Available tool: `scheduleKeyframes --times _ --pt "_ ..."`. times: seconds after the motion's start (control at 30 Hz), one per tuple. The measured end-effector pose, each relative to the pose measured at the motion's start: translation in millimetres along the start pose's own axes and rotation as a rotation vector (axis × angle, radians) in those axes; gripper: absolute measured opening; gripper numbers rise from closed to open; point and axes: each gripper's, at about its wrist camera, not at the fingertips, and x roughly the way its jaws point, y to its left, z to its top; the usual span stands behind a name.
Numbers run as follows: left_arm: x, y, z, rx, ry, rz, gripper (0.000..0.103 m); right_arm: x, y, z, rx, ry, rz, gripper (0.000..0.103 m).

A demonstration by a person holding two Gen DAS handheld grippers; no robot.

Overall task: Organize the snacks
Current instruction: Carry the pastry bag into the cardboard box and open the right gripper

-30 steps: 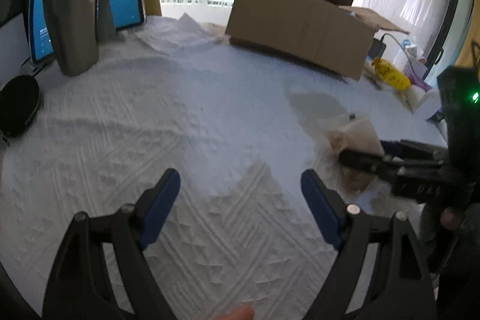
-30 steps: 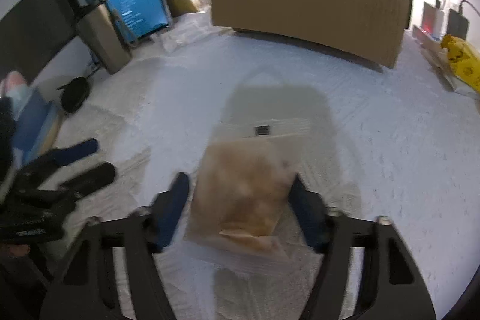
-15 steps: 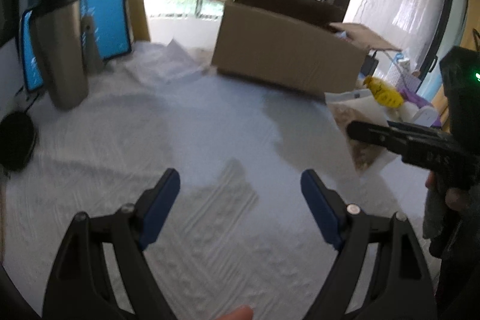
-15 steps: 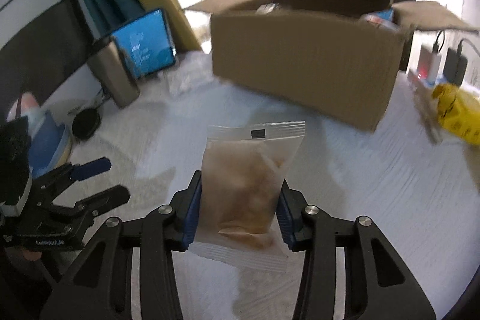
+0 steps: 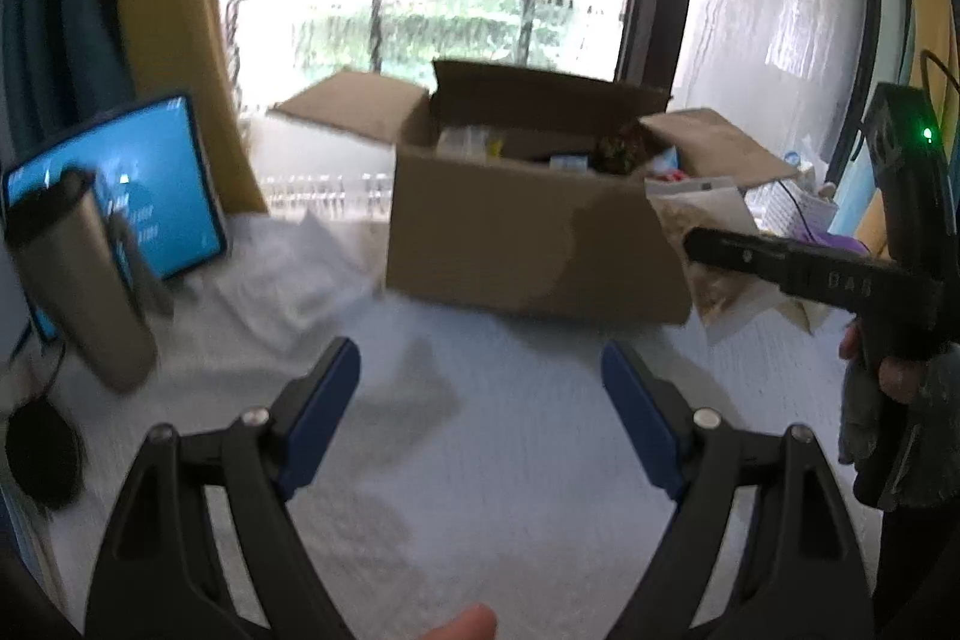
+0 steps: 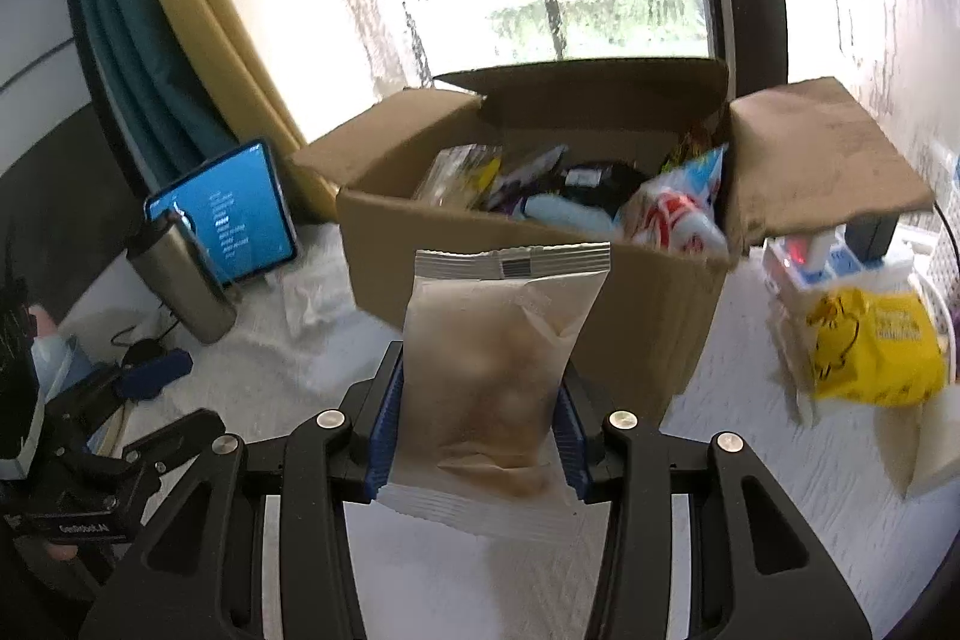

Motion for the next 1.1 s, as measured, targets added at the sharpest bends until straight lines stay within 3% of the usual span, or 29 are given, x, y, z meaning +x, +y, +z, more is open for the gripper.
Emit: scheduleKeyframes --times 0.47,0.73,0.9,1.1 --pt "53.2 1.2 84.9 0.062 -0.087 0.002 0.084 29.2 -11.1 60.6 0.015 -0.041 -0.011 0.047" --pt "88.1 20.1 121.1 0.009 -0.090 -0.010 0.084 71.7 -24.3 99.8 0.065 0.001 -0.017 0.047" --pt "104.1 35.2 140.0 -0.094 -0.106 -0.005 0.084 102.4 -41.6 117.5 0.146 0.026 -0.024 0.047" --pt "124.7 40.5 144.8 -0.070 -0.080 0.018 0.084 129.2 -48.6 135.1 0.192 0.030 -0.065 0.047"
